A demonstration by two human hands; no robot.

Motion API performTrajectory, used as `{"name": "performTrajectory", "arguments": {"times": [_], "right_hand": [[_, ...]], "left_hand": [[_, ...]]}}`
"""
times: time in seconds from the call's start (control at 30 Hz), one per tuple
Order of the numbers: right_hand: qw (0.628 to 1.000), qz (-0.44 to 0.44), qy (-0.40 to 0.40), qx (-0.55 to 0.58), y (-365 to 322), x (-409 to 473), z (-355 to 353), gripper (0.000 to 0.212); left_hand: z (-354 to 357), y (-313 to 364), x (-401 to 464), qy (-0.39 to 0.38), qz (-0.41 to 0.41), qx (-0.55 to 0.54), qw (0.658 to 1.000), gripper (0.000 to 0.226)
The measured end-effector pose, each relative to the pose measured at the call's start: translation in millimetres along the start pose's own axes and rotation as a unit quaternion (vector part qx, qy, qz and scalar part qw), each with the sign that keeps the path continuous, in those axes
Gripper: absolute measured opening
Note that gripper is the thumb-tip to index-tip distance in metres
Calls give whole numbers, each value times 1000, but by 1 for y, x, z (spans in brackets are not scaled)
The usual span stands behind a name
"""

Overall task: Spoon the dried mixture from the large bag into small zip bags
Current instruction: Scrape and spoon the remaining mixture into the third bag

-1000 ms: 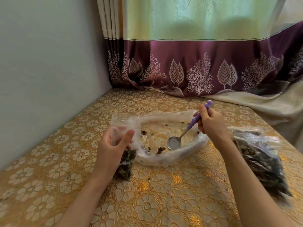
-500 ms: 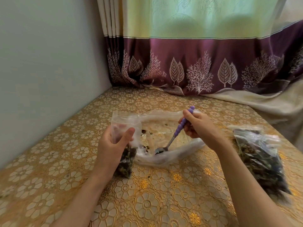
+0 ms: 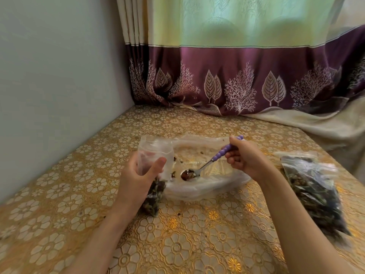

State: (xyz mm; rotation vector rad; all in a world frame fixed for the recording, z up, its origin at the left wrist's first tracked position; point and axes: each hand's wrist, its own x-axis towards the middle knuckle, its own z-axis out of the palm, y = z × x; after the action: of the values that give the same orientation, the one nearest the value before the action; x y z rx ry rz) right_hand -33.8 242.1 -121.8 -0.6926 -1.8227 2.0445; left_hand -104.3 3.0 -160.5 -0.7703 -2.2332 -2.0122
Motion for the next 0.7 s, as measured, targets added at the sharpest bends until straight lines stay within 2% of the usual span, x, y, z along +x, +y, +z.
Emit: {"name": "performTrajectory", "arguments": {"times": [0.17, 0.37, 0.5, 0.63, 0.7], "right_hand": [[997, -35, 40, 56, -5, -4, -4, 43], [974, -168, 87, 121, -25, -16, 5, 41], [966, -211, 63, 136, -39, -31, 19, 42], [963, -248, 6, 107, -45, -48, 41, 41], [956, -281, -31, 75, -45, -53, 52, 39]], "left_hand": [[1, -2, 0, -19, -2, 13, 1000, 80], [3, -3, 0, -42, 19, 12, 999, 86], [3, 0, -2, -45, 23, -6, 999, 70], [5, 3, -4, -37, 16, -27, 999, 51], [4, 5, -4, -35, 15, -39, 999, 55]]}}
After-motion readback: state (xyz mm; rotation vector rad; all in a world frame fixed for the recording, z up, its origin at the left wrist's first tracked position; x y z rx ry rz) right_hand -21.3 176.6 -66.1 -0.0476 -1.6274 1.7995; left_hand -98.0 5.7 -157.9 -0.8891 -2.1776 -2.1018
